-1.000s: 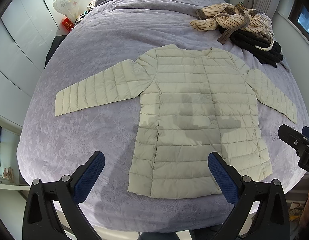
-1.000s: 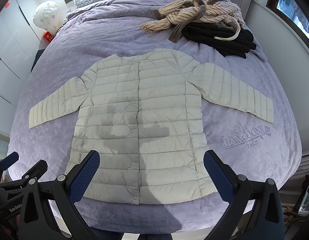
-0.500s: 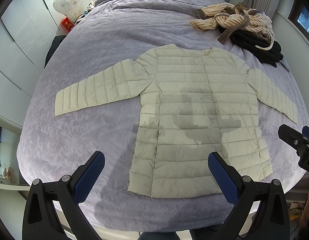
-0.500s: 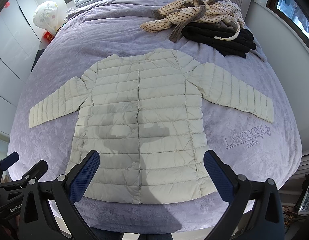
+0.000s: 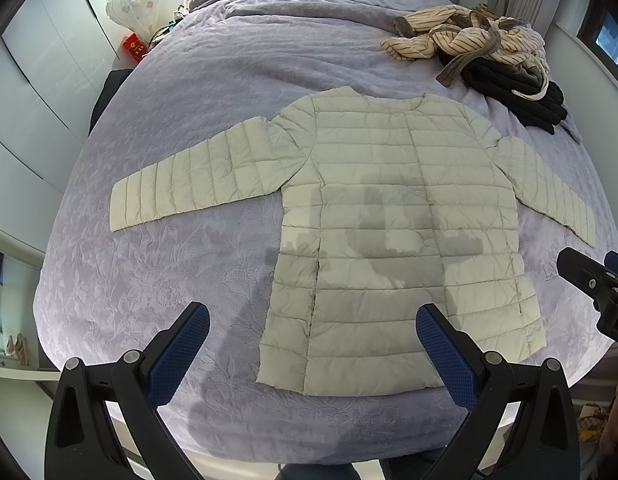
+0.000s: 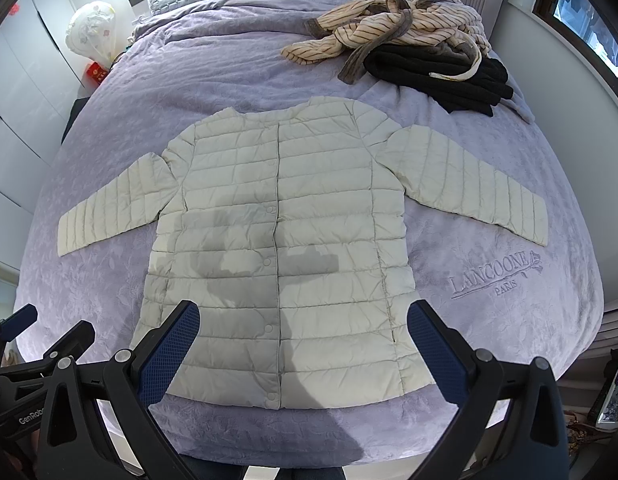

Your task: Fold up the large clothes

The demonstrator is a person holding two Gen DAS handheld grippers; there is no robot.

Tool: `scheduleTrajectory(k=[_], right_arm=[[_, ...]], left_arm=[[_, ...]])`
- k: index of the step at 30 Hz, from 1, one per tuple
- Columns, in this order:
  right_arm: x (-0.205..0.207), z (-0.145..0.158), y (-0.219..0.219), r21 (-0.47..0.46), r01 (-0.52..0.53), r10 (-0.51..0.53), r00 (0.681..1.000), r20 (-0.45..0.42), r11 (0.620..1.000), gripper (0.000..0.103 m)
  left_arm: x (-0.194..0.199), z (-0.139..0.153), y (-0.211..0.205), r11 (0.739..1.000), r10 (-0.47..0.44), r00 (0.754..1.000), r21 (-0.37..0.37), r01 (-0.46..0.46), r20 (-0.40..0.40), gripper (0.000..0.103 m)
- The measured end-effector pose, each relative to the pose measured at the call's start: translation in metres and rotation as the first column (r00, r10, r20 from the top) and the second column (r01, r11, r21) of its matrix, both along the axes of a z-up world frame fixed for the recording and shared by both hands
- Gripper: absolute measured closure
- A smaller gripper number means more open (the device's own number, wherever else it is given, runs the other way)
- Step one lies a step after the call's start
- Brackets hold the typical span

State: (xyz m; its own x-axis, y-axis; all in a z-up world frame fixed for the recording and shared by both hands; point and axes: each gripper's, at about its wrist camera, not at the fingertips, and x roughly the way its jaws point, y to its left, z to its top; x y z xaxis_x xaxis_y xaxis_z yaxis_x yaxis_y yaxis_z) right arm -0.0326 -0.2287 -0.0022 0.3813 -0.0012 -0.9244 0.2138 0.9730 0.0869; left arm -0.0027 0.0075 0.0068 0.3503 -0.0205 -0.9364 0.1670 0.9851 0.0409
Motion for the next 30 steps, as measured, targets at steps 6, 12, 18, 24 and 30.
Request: scheduleTrajectory(k=[6,12,18,24,30], right_arm=[[0.000,-0.001,0.000,0.000,0.000,0.000,1.000,-0.001,1.000,0.000],[0.000,0.000,0.000,0.000,0.001,-0.001,1.000,0.000,1.000,0.000],[0.000,0.000,0.000,-0.003,-0.001,0.001,1.000,0.000,1.000,0.000],[0.001,-0.002,0.001,-0.001,-0.004,0.004,1.000,-0.004,1.000,0.000],[0.006,-0.008,0.008,0.001,-0.015,0.015,1.000,-0.013,1.000,0.000]], left_arm=[[0.001,0.000,0.000,1.000,0.000,1.000,0.001,0.000,0.000,0.000],[0.000,0.000,0.000,1.000,-0.001,1.000,0.000,0.001,-0.001,0.000],[0.001,0.000,0.000,1.000,0.000,1.000,0.000,0.000,-0.001,0.000],[0.003,-0.004,0.005,1.000,0.010,1.000,-0.002,-0.010,-0.004,0.000],[0.004,-0.010,0.020,0.999,0.037,0.999,-0.007,-0.037,-0.012,0.000]])
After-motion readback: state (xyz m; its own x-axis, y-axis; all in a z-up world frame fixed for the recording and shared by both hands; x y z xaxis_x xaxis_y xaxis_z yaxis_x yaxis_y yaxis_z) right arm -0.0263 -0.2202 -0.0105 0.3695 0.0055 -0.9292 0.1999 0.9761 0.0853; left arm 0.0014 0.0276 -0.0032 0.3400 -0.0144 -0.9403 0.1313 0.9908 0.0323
